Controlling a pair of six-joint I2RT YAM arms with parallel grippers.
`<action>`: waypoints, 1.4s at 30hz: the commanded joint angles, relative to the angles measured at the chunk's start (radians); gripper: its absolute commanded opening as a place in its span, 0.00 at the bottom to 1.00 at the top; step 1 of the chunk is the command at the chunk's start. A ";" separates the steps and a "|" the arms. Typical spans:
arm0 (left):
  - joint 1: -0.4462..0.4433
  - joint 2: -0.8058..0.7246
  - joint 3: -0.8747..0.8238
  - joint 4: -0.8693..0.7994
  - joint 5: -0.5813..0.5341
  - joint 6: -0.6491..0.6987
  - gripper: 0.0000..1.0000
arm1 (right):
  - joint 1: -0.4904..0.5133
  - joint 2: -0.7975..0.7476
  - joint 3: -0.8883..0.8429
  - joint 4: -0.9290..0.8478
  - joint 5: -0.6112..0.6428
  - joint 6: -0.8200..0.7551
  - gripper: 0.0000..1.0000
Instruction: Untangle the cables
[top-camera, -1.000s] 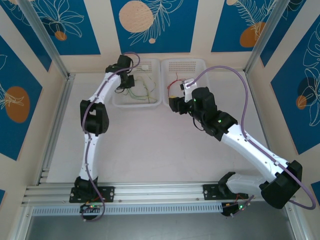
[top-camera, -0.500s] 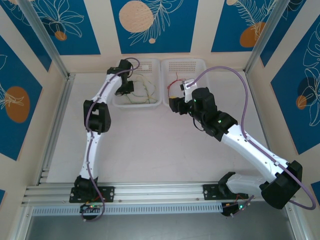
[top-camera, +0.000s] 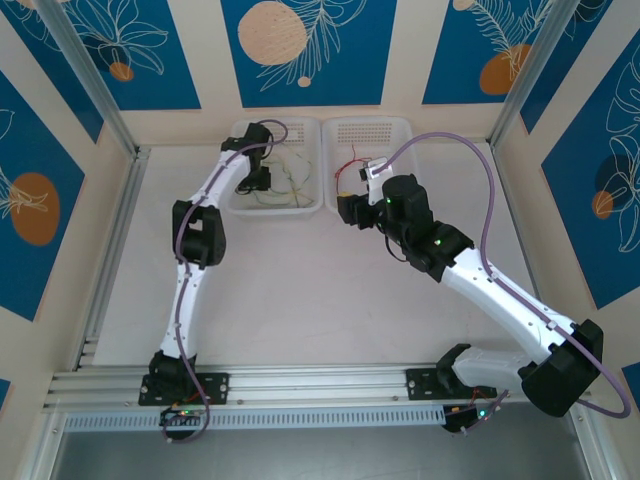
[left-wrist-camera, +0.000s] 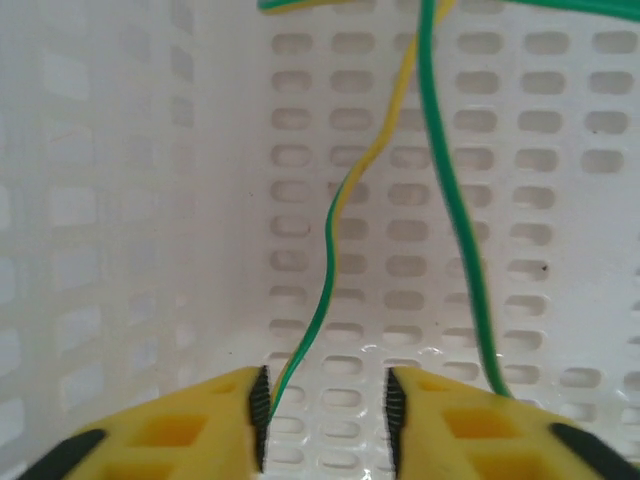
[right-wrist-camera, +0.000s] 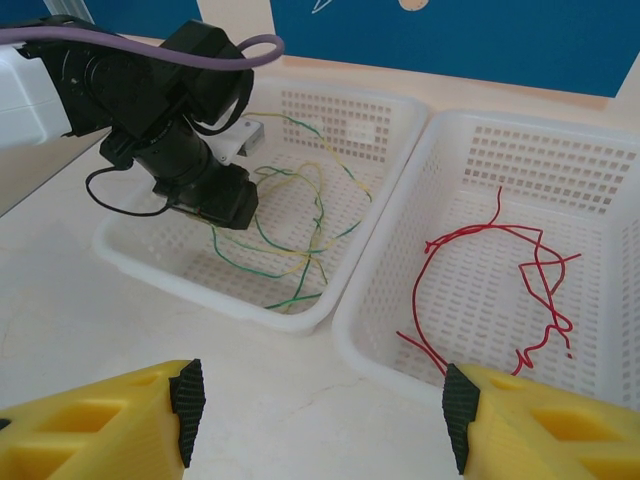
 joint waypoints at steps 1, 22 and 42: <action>-0.032 -0.097 0.021 0.005 -0.096 0.035 0.45 | -0.005 -0.004 -0.007 0.039 0.013 -0.022 0.67; -0.085 -0.265 0.021 -0.015 -0.250 0.123 0.76 | -0.002 -0.036 -0.021 0.050 0.017 -0.034 0.67; -0.093 -0.732 -0.394 0.200 -0.076 0.130 0.94 | -0.005 -0.043 -0.040 0.079 0.073 -0.050 0.70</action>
